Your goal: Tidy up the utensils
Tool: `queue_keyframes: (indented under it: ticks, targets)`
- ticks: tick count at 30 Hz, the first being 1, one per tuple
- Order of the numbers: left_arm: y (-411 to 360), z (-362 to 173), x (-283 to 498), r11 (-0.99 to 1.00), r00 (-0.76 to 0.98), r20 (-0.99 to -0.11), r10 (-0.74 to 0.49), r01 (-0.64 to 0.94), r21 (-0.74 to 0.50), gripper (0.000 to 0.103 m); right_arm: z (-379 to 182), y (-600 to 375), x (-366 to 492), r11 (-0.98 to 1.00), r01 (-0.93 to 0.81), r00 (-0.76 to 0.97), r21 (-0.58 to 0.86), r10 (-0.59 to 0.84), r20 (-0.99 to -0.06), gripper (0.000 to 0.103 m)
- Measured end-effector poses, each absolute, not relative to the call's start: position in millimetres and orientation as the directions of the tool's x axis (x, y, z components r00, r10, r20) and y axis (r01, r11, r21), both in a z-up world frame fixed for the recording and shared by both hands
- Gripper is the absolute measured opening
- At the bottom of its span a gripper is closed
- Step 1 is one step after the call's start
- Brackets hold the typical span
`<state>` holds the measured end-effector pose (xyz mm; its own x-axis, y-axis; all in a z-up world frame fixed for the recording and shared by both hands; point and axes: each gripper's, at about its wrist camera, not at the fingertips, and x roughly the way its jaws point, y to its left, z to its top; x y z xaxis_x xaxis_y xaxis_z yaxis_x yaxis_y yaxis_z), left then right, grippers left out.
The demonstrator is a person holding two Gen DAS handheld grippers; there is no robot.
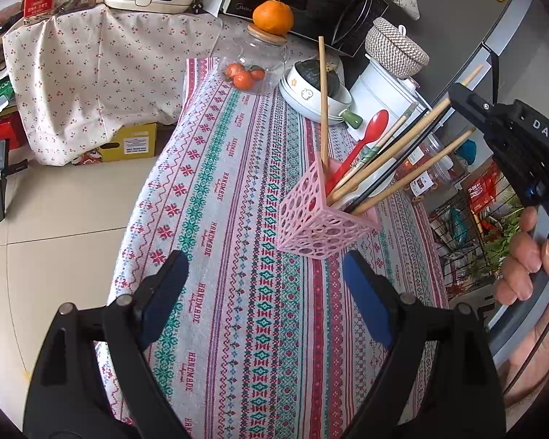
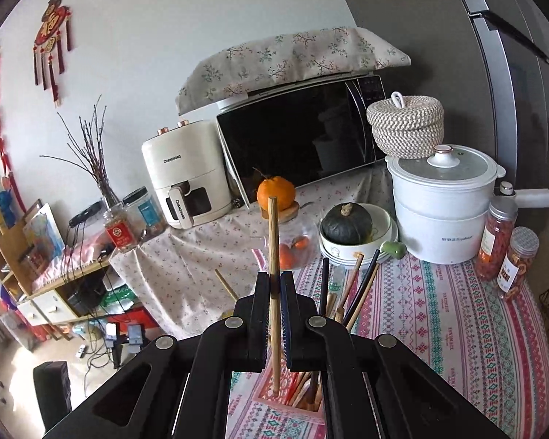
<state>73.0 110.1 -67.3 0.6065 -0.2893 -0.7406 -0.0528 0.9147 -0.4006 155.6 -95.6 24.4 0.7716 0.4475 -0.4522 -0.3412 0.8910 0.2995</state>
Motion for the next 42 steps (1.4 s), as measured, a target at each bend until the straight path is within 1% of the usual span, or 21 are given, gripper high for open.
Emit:
queue_keyframes:
  ticks: [1, 3, 5, 6, 7, 8, 10, 14, 16, 18, 19, 20, 22, 25, 29, 34, 37, 42]
  targets:
    - [108.6, -67.1, 73.0, 0.917, 0.606, -0.741, -0.289, -0.047, -0.396, 0.086, 22.6, -94.7, 159.2, 0.893, -0.334, 0.765, 0.302, 0.444, -0.466, 0.007]
    - [106.7, -66.6, 73.1, 0.921, 0.605, -0.743, -0.287, -0.038, -0.387, 0.086, 23.8, -96.3, 161.8, 0.894, -0.323, 0.762, 0.31, 0.44, -0.474, 0.011]
    - [103.5, -65.7, 72.9, 0.925, 0.603, -0.745, -0.285, -0.029, -0.378, 0.087, 30.1, -102.2, 157.4, 0.888, -0.326, 0.769, 0.323, 0.448, -0.456, 0.029]
    - [102.4, -65.6, 72.8, 0.927, 0.601, -0.747, -0.284, -0.027, -0.374, 0.087, 34.3, -106.4, 153.0, 0.885, -0.33, 0.775, 0.329, 0.453, -0.44, 0.035]
    - [101.2, -65.8, 72.8, 0.929, 0.599, -0.75, -0.281, -0.027, -0.37, 0.089, 39.0, -110.9, 148.7, 0.882, -0.333, 0.783, 0.333, 0.455, -0.424, 0.05]
    - [100.1, -66.2, 72.8, 0.931, 0.596, -0.754, -0.277, -0.029, -0.365, 0.091, 42.7, -116.1, 143.5, 0.881, -0.336, 0.789, 0.334, 0.457, -0.411, 0.057]
    - [98.5, -66.9, 72.1, 0.933, 0.59, -0.761, -0.27, -0.036, -0.359, 0.092, 48.8, -126.0, 133.8, 0.879, -0.34, 0.794, 0.334, 0.459, -0.399, 0.062]
    - [93.9, -66.2, 71.6, 0.931, 0.569, -0.778, -0.267, -0.055, -0.36, 0.095, 47.7, -151.1, 117.2, 0.879, -0.311, 0.791, 0.362, 0.45, -0.414, 0.078]
    - [89.8, -64.6, 69.6, 0.931, 0.561, -0.784, -0.264, -0.064, -0.359, 0.096, 42.4, -162.9, 109.6, 0.883, -0.288, 0.785, 0.371, 0.439, -0.437, 0.082]
    - [83.2, -62.3, 66.7, 0.94, 0.557, -0.796, -0.238, -0.073, -0.333, 0.099, 36.0, -171.2, 102.1, 0.897, -0.259, 0.78, 0.358, 0.413, -0.471, 0.086]
    - [79.5, -60.3, 64.7, 0.945, 0.563, -0.795, -0.228, -0.07, -0.32, 0.1, 32.5, -175.0, 97.8, 0.909, -0.236, 0.779, 0.343, 0.388, -0.493, 0.089]
    - [75.4, -58.0, 62.3, 0.951, 0.571, -0.792, -0.215, -0.063, -0.303, 0.101, 28.9, -178.8, 93.3, 0.924, -0.205, 0.78, 0.323, 0.354, -0.516, 0.095]
    - [66.3, -53.5, 57.7, 0.967, 0.582, -0.795, -0.17, -0.057, -0.248, 0.102, 22.5, -187.5, 83.8, 0.946, -0.147, 0.787, 0.29, 0.289, -0.545, 0.103]
    - [52.8, -49.2, 51.5, 0.985, 0.577, -0.81, -0.103, -0.055, -0.164, 0.102, 15.4, -199.2, 68.4, 0.969, -0.099, 0.791, 0.228, 0.216, -0.573, 0.103]
    - [41.2, -38.5, 37.1, 0.992, 0.602, -0.796, -0.056, -0.057, -0.113, 0.102, 7.1, -205.7, 44.8, 0.995, -0.05, 0.813, 0.089, 0.092, -0.575, 0.103]
    - [26.9, -8.5, 12.2, 0.997, 0.704, -0.71, -0.024, -0.033, -0.067, 0.102, 3.6, -215.0, 21.6, 0.997, -0.034, 0.805, 0.068, 0.068, -0.589, 0.103]
    - [20.6, 4.9, 2.7, 0.999, 0.75, -0.662, -0.008, -0.025, -0.04, 0.102, 8.7, -212.9, 12.4, 0.999, -0.039, 0.823, 0.03, 0.049, -0.566, 0.103]
    - [12.1, 7.4, -0.2, 1.0, 0.775, -0.632, 0.009, -0.025, -0.017, 0.102, 10.4, -207.7, 6.5, 0.999, -0.054, 0.837, -0.006, 0.042, -0.545, 0.103]
